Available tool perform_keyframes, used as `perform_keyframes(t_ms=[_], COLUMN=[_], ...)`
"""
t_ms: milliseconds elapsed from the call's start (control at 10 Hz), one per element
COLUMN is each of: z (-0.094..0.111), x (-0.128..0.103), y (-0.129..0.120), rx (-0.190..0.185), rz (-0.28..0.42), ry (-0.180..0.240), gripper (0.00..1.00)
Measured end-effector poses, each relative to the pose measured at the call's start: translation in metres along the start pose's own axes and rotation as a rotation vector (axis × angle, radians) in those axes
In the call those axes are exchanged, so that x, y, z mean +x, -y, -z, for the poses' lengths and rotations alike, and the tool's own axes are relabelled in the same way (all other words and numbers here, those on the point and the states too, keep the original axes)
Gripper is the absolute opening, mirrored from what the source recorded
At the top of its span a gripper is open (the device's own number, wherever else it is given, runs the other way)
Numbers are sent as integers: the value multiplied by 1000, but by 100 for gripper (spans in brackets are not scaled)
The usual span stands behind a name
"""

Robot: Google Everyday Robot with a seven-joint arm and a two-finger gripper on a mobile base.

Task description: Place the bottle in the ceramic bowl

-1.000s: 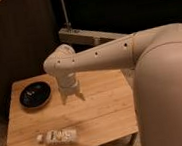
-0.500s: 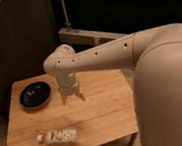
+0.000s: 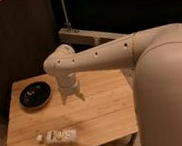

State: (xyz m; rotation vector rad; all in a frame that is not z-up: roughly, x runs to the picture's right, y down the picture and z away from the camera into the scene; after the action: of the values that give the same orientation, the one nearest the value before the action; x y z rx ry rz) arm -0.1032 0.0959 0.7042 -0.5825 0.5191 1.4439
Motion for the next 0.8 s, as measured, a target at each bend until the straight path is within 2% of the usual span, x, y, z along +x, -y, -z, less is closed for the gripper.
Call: perform_keyframes(t_ms=[100,300,400,700,800], z=[0,-2,-4,-8,-9], x=[0,3,7,41,46], y=[-1,-12,-26,-70,-81], rx=[0,16,25,26,24], rz=[2,78,171,519,597], ry=[0,-6,-8,-18,-15], gripper=[65,65,65,65,65])
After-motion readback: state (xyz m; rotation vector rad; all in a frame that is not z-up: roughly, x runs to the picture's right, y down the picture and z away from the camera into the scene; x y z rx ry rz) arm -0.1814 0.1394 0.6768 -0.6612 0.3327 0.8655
